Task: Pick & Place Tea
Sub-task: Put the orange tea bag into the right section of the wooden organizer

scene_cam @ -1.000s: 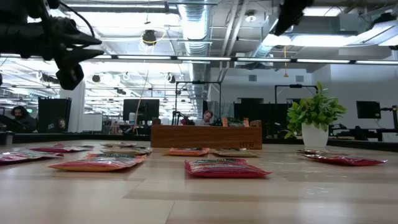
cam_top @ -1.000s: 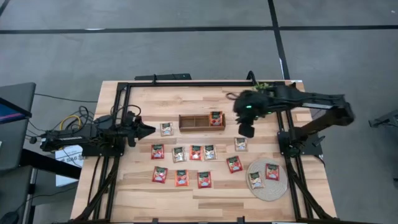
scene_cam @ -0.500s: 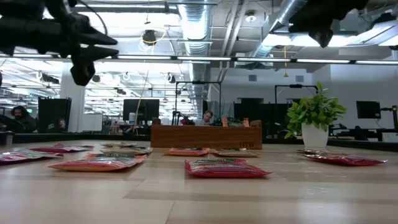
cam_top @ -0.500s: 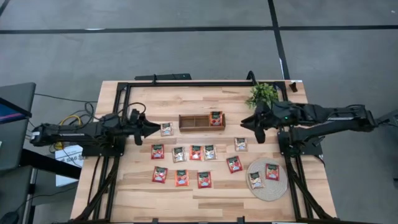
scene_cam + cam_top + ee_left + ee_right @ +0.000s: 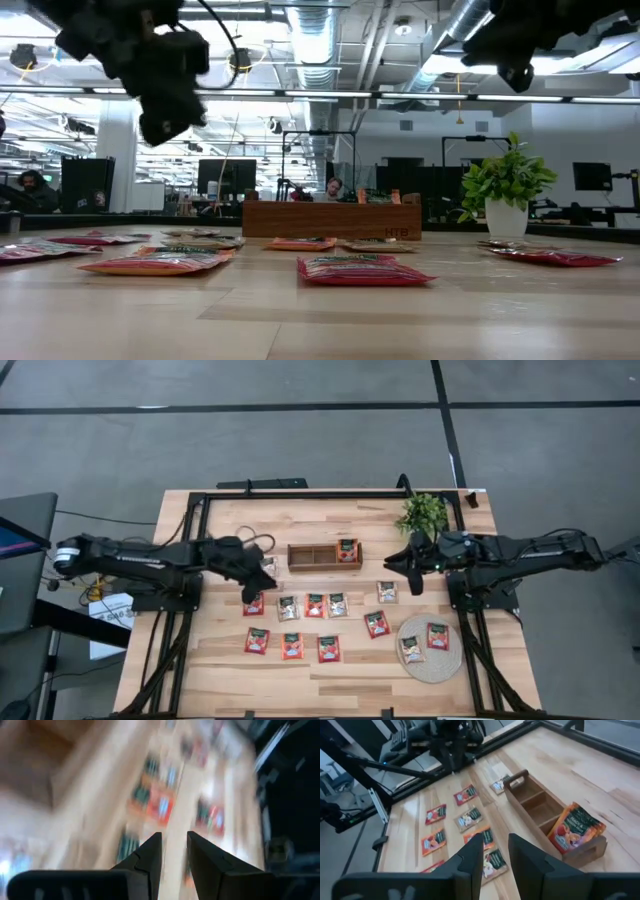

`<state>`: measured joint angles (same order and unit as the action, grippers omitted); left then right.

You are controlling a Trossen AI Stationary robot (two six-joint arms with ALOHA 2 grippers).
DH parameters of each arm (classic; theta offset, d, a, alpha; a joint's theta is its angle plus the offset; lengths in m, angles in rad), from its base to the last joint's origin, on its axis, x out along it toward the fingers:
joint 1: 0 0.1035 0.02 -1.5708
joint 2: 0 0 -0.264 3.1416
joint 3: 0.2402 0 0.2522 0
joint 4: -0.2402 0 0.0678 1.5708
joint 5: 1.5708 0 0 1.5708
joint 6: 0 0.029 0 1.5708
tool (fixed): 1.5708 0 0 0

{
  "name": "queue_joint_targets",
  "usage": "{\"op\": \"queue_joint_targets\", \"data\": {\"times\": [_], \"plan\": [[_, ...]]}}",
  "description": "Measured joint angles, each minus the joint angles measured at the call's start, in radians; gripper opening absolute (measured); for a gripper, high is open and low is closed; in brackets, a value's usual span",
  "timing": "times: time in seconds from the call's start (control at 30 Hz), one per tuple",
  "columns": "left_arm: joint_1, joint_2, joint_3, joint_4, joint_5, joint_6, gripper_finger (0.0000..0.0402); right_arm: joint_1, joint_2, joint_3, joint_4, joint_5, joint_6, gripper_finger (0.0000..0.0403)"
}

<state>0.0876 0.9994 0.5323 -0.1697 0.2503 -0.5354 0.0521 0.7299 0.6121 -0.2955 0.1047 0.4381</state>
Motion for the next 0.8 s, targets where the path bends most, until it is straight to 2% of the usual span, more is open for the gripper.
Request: {"op": "queue_joint_targets", "data": {"times": [0.1,0.2,0.4,0.6,0.8], "plan": [[-0.048,0.074,0.058,-0.154,0.008,0.0,0.0083,0.0,0.017,0.0,-0.001,0.0,0.0,0.0083],[-0.117,0.144,0.102,-0.213,0.01,-0.001,0.0083,0.0,0.037,0.0,-0.003,0.0,-0.001,0.0083],[-0.234,0.254,0.182,-0.212,-0.005,-0.001,0.0083,0.0,0.078,0.0,-0.006,-0.001,-0.001,0.0083],[-0.285,0.337,0.239,-0.214,-0.046,0.074,0.0083,0.0,0.107,0.0,-0.003,-0.002,-0.001,0.0083],[-0.332,0.436,0.272,-0.184,-0.046,0.074,0.0083,0.0,0.108,0.0,-0.003,-0.002,-0.002,0.0083]]}}
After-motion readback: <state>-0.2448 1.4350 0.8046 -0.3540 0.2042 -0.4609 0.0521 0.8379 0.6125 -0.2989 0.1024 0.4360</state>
